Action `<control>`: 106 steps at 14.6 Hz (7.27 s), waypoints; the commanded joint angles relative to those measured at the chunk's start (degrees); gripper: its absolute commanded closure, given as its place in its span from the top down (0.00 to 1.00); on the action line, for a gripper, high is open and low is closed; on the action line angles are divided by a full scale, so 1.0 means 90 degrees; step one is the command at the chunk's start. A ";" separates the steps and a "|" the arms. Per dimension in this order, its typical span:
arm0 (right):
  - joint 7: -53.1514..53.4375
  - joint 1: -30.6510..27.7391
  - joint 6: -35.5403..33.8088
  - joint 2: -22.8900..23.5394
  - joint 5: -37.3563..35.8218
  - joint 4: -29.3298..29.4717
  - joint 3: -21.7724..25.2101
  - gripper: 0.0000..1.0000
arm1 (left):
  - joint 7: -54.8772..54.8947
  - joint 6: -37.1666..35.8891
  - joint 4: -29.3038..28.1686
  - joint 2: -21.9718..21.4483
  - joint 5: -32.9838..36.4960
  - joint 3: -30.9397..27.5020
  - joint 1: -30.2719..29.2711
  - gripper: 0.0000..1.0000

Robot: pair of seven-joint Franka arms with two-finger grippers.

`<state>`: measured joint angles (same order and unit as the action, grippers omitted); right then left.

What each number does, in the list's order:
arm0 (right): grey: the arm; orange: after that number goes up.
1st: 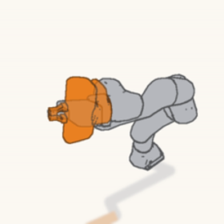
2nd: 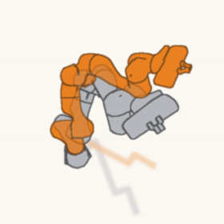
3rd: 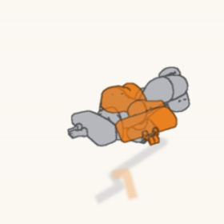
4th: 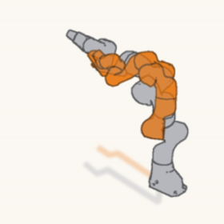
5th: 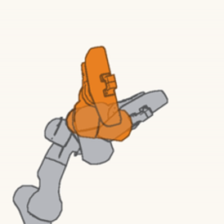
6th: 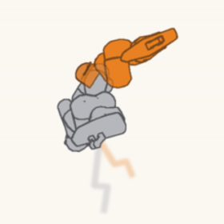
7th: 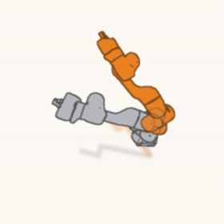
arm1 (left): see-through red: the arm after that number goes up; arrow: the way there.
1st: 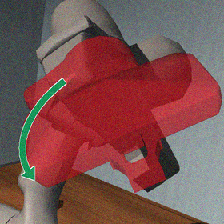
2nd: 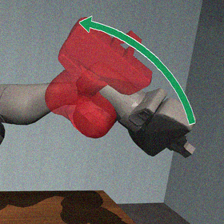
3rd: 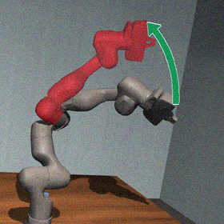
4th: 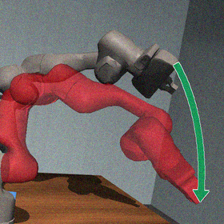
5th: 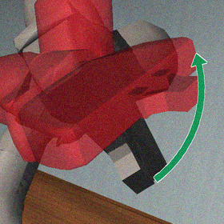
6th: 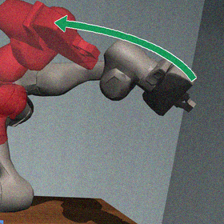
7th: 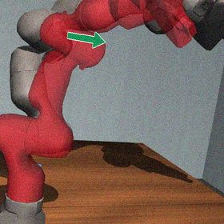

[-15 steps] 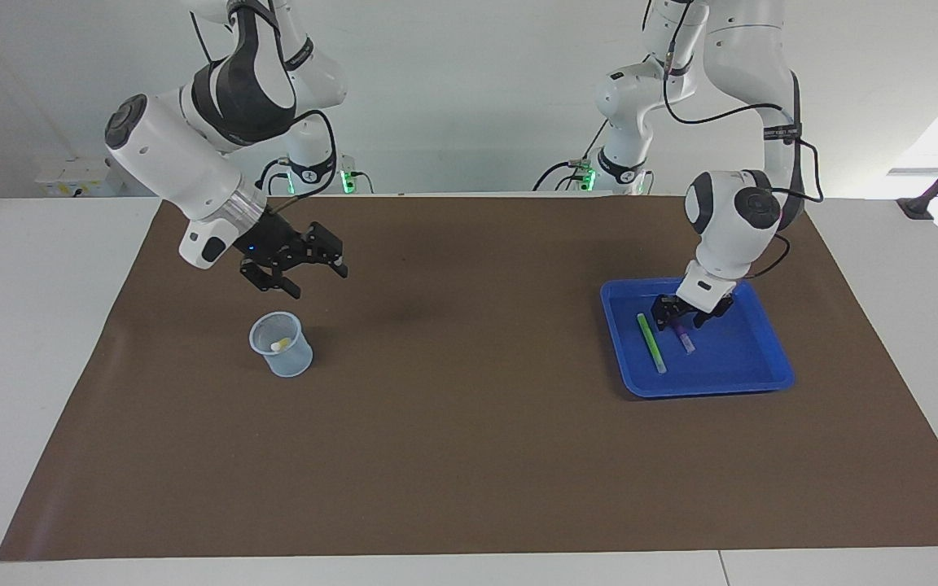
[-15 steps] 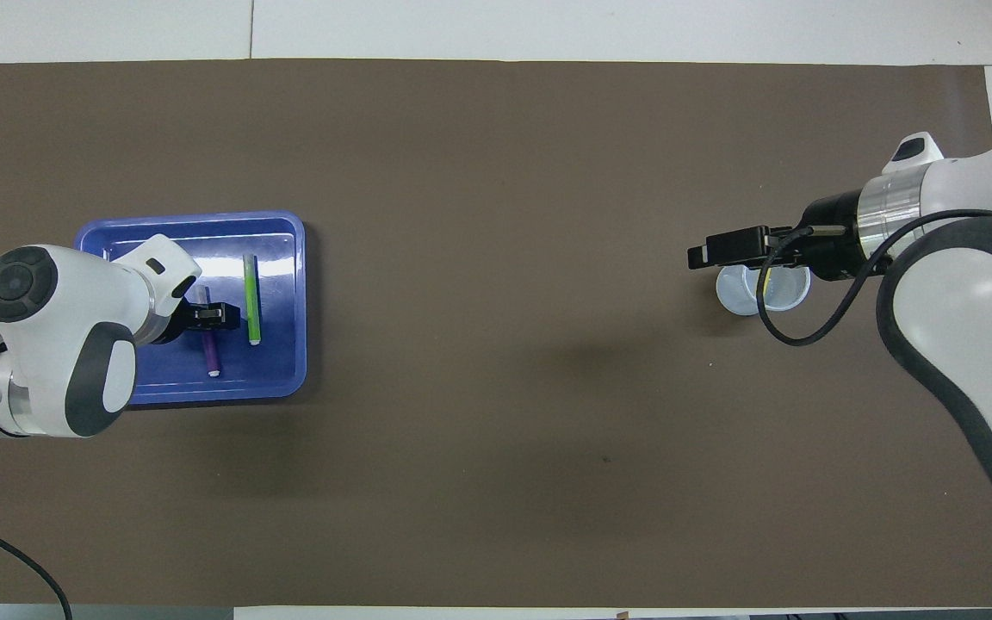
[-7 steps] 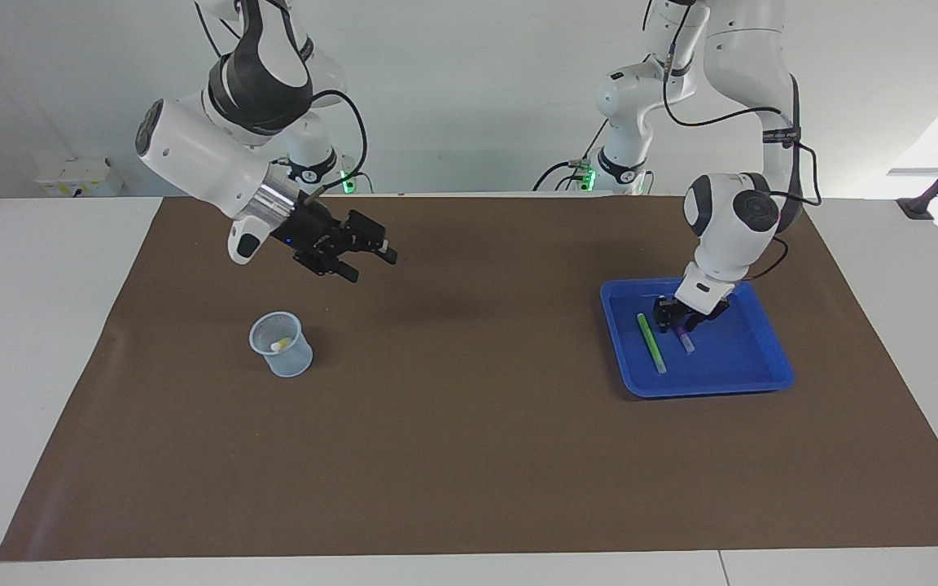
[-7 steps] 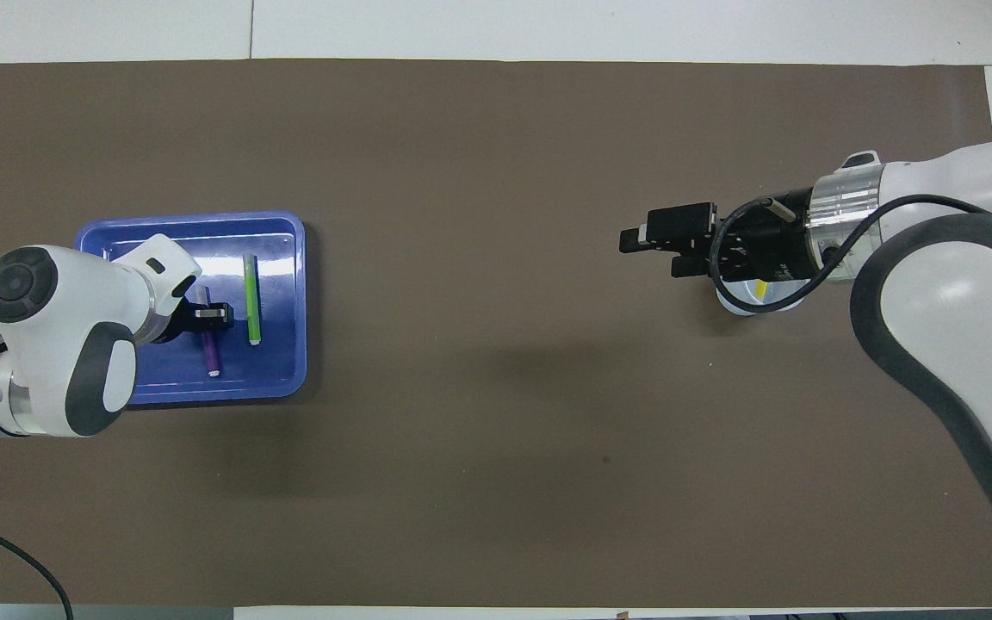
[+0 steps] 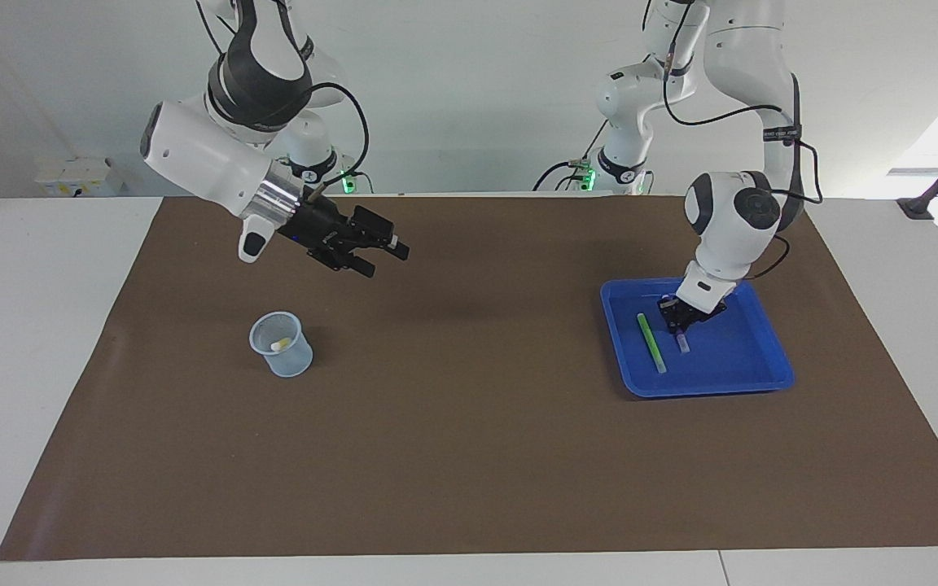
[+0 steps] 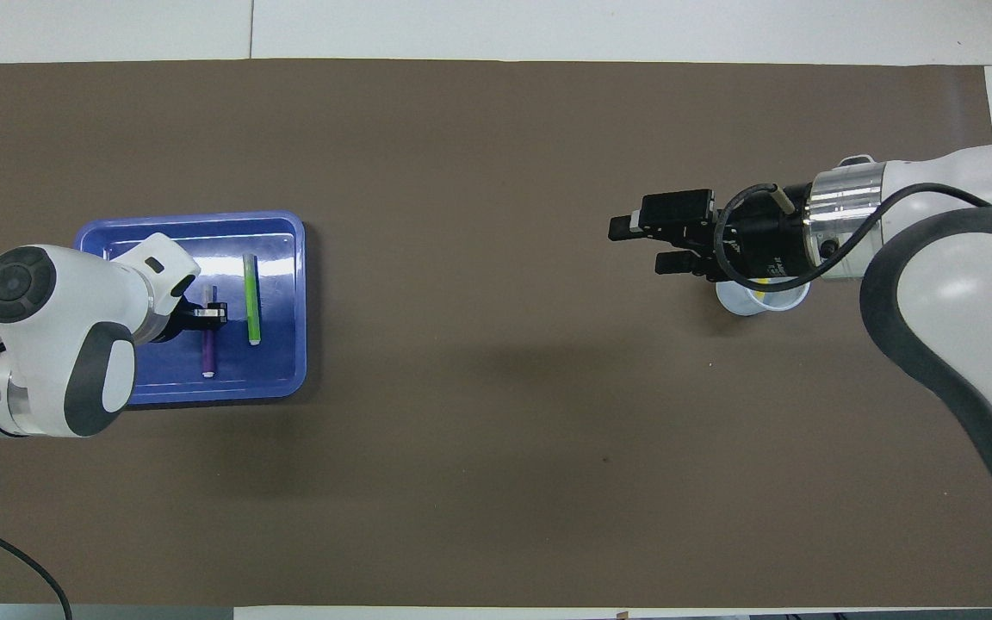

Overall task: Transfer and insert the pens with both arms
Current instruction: 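Grasp the purple pen with the left gripper while the right gripper withdraws, then lift the purple pen toward the right gripper with the left gripper, then grasp the purple pen with the right gripper and open the left gripper, then insert the purple pen into the cup while the left gripper returns to tray, then grasp the green pen with the left gripper while the right gripper withdraws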

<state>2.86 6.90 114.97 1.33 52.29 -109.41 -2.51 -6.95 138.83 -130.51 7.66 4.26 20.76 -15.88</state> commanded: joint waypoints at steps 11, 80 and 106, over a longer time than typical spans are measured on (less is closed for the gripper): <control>0.1040 0.0493 0.0155 -0.0314 0.0147 -0.0099 -0.0160 1.00 | -0.1372 -0.4133 0.2897 0.0233 -0.1048 0.0047 0.0161 0.00; -0.2904 -0.1019 -0.0558 -0.0237 -0.4383 0.0612 -0.0151 0.00 | -0.6383 -0.3579 0.2509 -0.1036 -0.4108 0.1482 -0.0286 1.00; -0.2508 -0.0982 -0.0285 -0.0323 -0.2806 -0.0216 -0.0248 1.00 | -0.0165 -0.0348 0.0731 0.0731 0.0601 0.1492 -0.0775 0.87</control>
<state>-24.85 -3.39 113.47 -0.92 21.91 -111.61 -4.27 -8.69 133.77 -124.28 12.75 8.04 34.43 -23.52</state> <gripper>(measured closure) 0.000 0.088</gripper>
